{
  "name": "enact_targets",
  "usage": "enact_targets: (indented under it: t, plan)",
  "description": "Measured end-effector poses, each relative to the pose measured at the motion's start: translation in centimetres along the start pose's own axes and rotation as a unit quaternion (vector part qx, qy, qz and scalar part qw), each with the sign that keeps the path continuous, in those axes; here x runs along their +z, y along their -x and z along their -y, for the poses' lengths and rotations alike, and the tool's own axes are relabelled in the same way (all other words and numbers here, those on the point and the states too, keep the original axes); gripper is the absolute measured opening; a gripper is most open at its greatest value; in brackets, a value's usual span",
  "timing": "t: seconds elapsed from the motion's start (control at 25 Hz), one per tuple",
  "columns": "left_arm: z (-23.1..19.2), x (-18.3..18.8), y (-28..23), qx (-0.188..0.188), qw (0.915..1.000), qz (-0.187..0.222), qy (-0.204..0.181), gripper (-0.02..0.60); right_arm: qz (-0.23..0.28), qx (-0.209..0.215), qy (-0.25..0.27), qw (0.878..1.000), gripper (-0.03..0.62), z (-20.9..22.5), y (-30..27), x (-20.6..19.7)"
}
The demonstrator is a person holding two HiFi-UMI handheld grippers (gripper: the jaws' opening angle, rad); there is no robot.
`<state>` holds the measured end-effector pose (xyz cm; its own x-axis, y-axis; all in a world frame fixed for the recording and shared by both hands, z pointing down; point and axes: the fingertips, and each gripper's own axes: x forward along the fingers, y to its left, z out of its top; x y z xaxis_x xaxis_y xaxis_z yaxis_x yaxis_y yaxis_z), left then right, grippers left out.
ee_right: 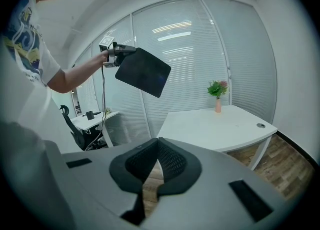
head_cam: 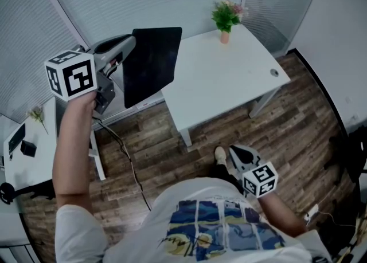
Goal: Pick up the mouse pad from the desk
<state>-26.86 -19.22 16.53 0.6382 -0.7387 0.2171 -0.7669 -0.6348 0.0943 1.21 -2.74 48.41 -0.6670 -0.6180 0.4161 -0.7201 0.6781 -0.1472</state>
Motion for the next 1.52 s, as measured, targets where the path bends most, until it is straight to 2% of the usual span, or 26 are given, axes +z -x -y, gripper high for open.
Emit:
enact_targets:
  t: [1.04, 1.52]
  plan:
    - [1.2, 0.4, 0.2, -0.01, 0.9999, 0.002, -0.004, 0.026, 0.005, 0.0, 0.005, 1.0, 0.002, -0.2, 0.0, 0.4]
    - [2.4, -0.7, 0.0, -0.021, 0.9998, -0.004, -0.005, 0.026, 0.001, -0.005, 0.005, 1.0, 0.0, -0.5, 0.4, -0.5]
